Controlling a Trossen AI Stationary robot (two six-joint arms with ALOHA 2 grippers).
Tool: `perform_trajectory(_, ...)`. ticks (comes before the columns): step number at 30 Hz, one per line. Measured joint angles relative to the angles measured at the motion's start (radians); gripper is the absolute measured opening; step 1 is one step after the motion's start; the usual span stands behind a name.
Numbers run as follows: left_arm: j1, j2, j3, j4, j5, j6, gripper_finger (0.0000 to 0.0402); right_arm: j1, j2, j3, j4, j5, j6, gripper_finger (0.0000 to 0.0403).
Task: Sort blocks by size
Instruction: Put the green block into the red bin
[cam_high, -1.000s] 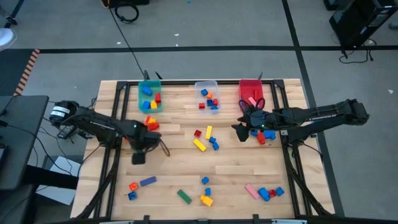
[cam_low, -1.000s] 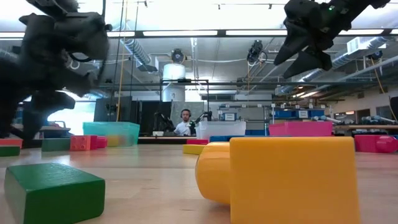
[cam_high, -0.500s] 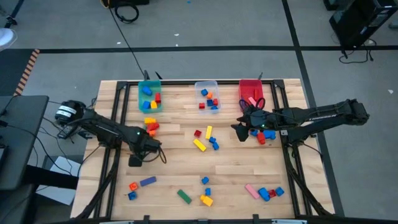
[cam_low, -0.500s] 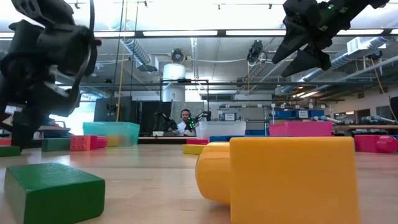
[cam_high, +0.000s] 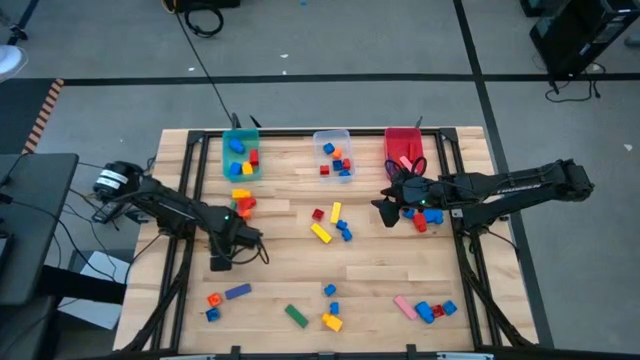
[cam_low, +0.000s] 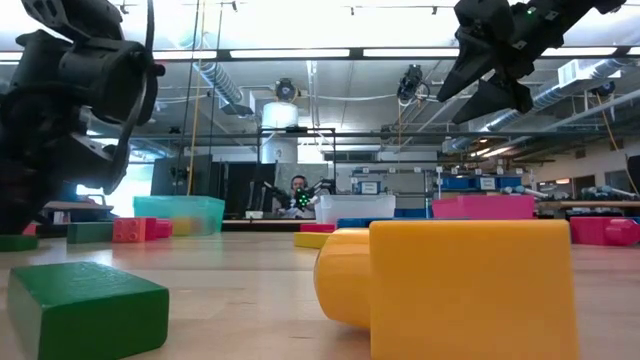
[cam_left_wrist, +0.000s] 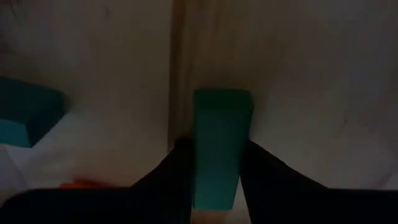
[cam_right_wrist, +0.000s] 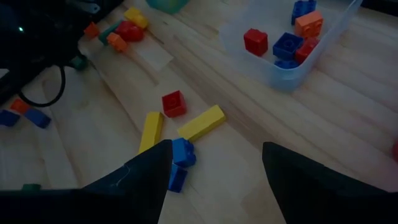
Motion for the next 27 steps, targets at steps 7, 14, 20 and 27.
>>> perform_trajectory(7, 0.002, -0.032, 0.093, 0.023, -0.046, -0.104, 0.0102, 0.0, 0.0, 0.0, 0.035, 0.0, 0.0, 0.0264)
perform_trajectory(14, 0.002, -0.041, 0.302, 0.094, -0.217, -0.081, 0.011, 0.0, 0.004, 0.0, 0.145, 0.0, 0.0, 0.0264)
perform_trajectory(20, 0.044, -0.043, 0.454, 0.212, -0.395, 0.006, 0.0112, -0.003, 0.031, 0.0, 0.261, 0.0, -0.049, 0.0264)
perform_trajectory(27, 0.143, -0.043, 0.505, 0.474, -0.441, 0.052, 0.0113, -0.014, 0.057, 0.0, 0.331, 0.0, -0.072, 0.0264)
